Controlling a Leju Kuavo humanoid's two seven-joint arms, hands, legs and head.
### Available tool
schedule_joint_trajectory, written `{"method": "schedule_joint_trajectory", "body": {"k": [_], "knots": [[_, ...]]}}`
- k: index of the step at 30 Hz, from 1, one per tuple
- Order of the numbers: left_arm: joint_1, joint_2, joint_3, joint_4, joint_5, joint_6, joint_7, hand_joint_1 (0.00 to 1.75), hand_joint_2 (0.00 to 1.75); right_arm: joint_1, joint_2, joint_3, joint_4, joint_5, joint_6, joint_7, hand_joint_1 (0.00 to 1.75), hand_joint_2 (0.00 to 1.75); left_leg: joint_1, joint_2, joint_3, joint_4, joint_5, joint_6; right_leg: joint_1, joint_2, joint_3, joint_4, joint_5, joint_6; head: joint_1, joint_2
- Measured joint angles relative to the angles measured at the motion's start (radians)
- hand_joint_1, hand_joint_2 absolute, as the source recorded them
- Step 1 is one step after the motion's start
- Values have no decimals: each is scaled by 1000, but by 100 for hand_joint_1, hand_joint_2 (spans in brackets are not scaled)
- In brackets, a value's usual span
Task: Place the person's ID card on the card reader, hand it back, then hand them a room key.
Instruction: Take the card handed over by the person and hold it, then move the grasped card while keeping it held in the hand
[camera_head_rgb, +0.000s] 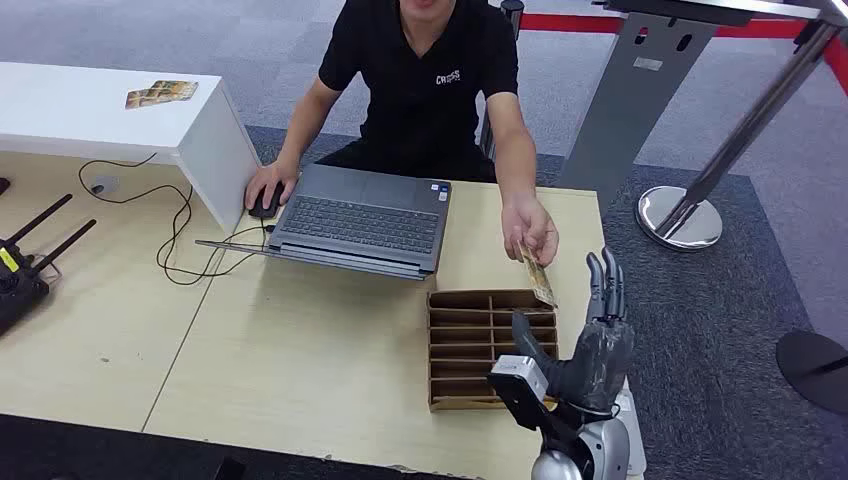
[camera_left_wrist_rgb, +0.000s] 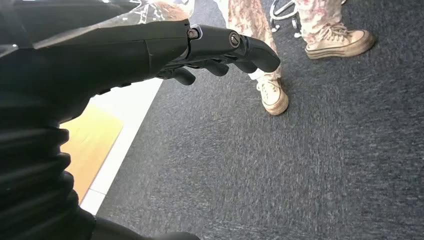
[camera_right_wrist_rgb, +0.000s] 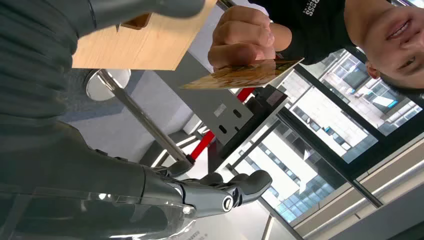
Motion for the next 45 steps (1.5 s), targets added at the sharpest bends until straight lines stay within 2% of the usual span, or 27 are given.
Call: {"method": "schedule_joint_trajectory", "body": {"k": [35,45], "knots": [[7,9,-28,0,3,0,12,0,175,0,3,-38,-1,22,0,-8,175,175,0,0,0,0,0,0,0,0,0,0,0,0,0,0],[10,9,-29,0,-7,0,19,0,175,13,5,-83,-27,73,-1,46,175,175,0,0,0,0,0,0,0,0,-1,0,0,0,0,0]]}}
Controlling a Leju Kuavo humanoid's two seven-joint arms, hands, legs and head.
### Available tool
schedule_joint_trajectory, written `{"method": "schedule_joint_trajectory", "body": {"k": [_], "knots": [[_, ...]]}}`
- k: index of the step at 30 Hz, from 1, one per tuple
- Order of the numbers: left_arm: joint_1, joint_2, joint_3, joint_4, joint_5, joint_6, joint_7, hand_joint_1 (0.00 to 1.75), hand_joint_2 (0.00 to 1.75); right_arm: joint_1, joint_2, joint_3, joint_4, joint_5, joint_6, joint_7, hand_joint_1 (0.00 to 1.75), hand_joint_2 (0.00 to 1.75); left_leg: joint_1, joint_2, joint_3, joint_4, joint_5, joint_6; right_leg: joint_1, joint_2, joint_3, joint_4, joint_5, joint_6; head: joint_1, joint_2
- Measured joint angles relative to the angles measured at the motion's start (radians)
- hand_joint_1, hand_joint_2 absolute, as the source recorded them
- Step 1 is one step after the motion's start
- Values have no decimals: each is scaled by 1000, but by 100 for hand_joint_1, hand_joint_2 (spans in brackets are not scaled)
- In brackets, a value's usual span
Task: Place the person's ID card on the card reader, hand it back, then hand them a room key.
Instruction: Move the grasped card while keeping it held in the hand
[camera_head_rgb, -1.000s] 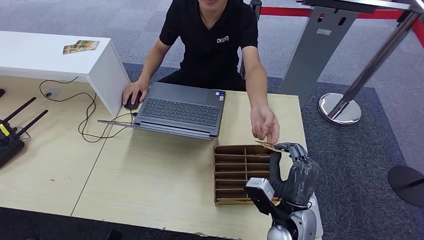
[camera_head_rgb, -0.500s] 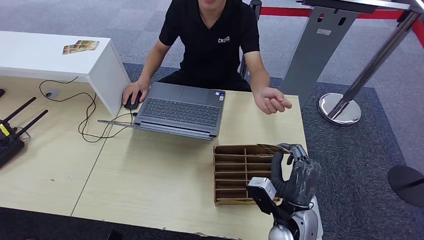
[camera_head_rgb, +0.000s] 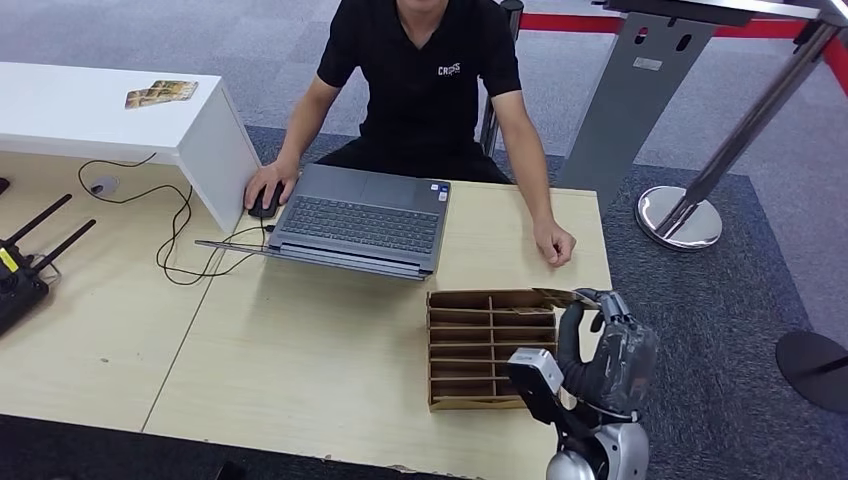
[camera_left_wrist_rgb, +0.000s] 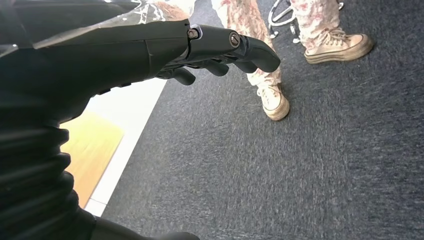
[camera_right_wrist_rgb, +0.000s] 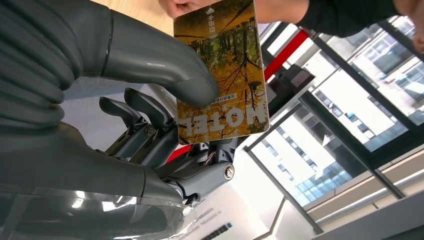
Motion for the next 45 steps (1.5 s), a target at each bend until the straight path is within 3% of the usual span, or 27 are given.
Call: {"method": "schedule_joint_trajectory", "body": {"k": [17,20,23,27,29,31,38,45], "knots": [[1,0,2,0,-12,0,19,0,175,22,13,-108,-14,92,0,34,175,175,0,0,0,0,0,0,0,0,0,0,0,0,0,0],[1,0,2,0,-15,0,19,0,175,26,11,-108,-15,132,0,94,175,175,0,0,0,0,0,0,0,0,0,0,0,0,0,0],[1,0,2,0,-16,0,18,0,175,33,-4,-85,-29,214,0,212,175,175,0,0,0,0,0,0,0,0,0,0,0,0,0,0],[0,0,3,0,-20,0,18,0,175,30,-73,-15,-56,386,0,513,175,175,0,0,0,0,0,0,0,0,0,0,0,0,0,0],[1,0,3,0,-23,0,19,0,175,21,-138,37,-66,437,0,695,175,175,0,0,0,0,0,0,0,0,1,0,0,0,0,0],[1,0,5,0,-27,0,21,0,175,12,-211,84,-71,443,0,806,175,175,-1,0,0,0,0,0,0,0,1,0,0,0,0,0],[1,0,14,0,-36,0,23,0,175,9,-397,186,-72,444,0,871,175,175,-1,0,0,0,0,0,-1,0,1,-1,1,1,0,0],[0,0,19,0,-38,0,22,0,175,9,-490,243,-71,444,0,882,175,175,-1,0,0,0,0,0,0,0,0,-1,0,1,0,0]]}}
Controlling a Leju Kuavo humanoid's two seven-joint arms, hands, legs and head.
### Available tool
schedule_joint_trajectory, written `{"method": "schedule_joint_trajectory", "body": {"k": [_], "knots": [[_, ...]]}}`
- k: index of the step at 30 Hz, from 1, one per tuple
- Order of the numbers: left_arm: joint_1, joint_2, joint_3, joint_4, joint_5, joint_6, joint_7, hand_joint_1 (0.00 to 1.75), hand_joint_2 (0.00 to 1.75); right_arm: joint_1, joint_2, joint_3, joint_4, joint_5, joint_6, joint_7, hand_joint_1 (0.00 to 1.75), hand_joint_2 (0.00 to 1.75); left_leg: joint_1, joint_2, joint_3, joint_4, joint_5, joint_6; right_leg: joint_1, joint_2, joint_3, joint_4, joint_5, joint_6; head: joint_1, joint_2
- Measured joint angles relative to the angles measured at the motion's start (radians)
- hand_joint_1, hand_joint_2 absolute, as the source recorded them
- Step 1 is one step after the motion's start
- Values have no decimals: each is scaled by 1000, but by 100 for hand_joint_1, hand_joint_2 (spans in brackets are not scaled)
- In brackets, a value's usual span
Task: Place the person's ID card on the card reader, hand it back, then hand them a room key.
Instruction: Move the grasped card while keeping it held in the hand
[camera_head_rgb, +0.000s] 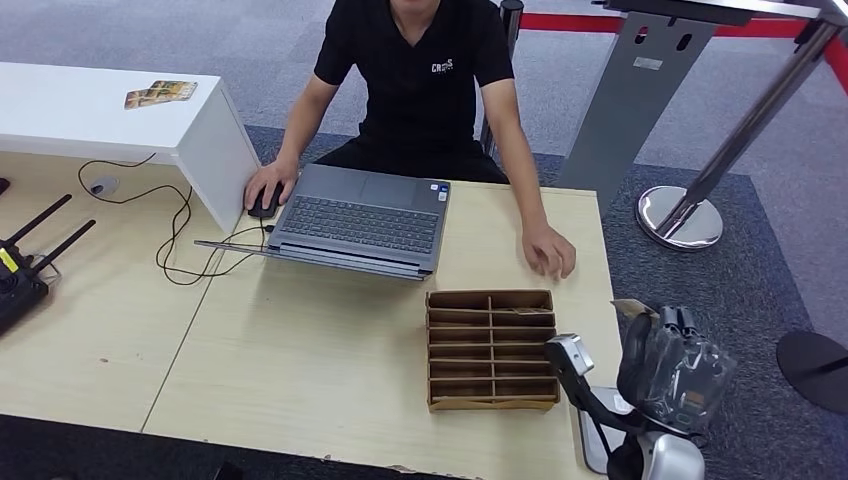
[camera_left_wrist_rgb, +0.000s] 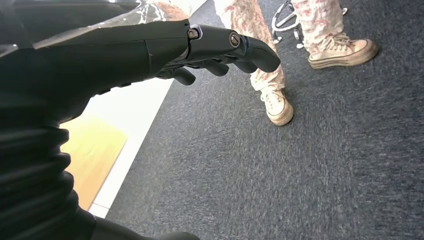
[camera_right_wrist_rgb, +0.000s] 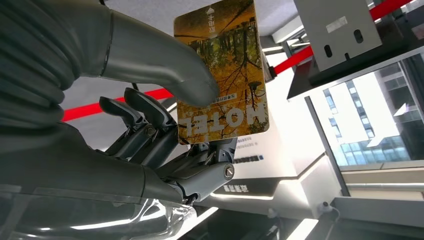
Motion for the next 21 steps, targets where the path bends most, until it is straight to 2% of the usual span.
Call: {"method": "schedule_joint_trajectory", "body": {"k": [10,21], "knots": [[0,0,4,0,-5,0,-13,0,175,-4,-54,49,9,0,0,5,175,175,0,0,0,0,0,0,0,0,0,0,0,0,0,0],[0,0,11,0,-4,0,-21,0,175,15,-44,63,15,0,0,5,175,175,0,0,0,0,0,0,0,0,0,0,0,0,0,0]]}}
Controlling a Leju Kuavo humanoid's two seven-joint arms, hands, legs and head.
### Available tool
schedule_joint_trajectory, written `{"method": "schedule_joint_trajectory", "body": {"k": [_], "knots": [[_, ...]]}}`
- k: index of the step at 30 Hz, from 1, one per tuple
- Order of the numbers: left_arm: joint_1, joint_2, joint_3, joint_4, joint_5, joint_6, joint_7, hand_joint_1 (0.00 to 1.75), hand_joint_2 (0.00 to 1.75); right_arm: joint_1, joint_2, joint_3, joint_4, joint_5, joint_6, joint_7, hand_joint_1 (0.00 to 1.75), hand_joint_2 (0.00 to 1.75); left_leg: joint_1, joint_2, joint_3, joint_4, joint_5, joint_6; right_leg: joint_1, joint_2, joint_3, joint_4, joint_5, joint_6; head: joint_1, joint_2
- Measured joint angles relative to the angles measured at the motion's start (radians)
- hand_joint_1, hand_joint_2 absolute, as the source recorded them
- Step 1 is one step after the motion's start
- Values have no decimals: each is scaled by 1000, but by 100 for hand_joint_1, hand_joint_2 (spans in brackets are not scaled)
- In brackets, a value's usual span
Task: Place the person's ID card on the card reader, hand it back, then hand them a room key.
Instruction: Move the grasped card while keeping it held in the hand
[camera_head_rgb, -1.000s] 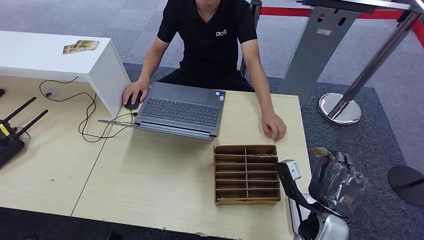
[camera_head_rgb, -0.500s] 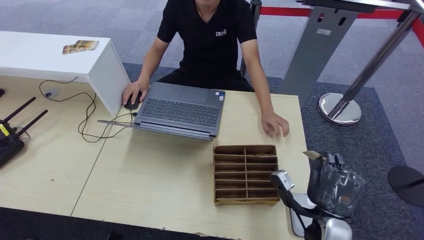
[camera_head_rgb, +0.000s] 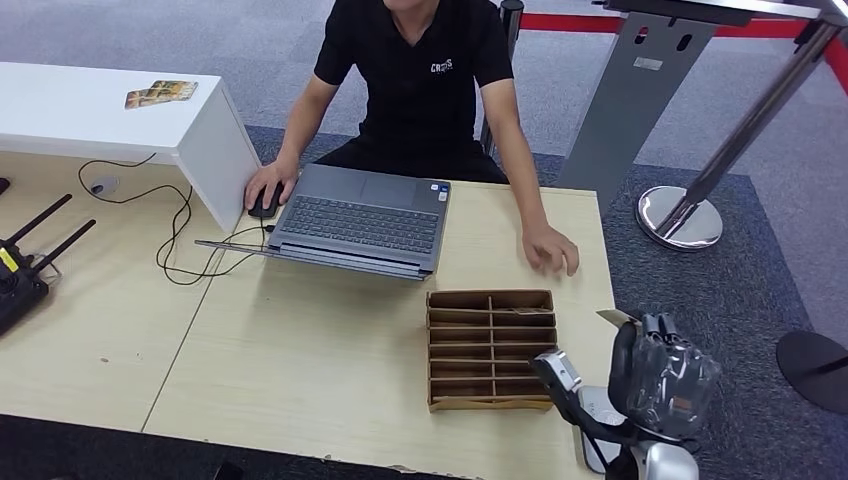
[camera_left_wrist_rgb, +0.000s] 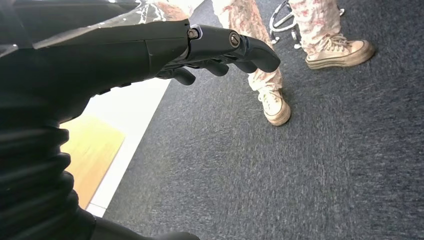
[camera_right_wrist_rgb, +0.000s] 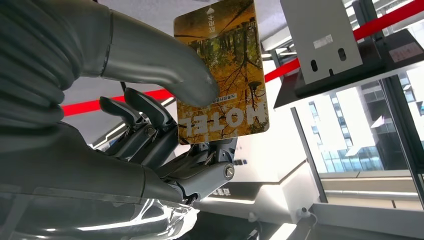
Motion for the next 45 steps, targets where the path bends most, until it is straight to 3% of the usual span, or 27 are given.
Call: {"method": "schedule_joint_trajectory", "body": {"k": [18,28,45], "knots": [[0,0,20,0,-10,0,23,0,175,82,78,-110,146,-8,0,3,175,175,0,0,0,0,0,0,0,0,0,0,0,0,0,0],[0,0,23,0,-19,0,32,0,175,101,96,-168,208,-9,0,3,175,175,0,0,0,0,0,0,0,0,0,0,0,0,0,0],[0,-1,23,0,-29,0,36,0,175,99,113,-181,250,-10,0,3,175,175,0,0,0,0,0,0,0,0,0,0,0,0,0,0]]}}
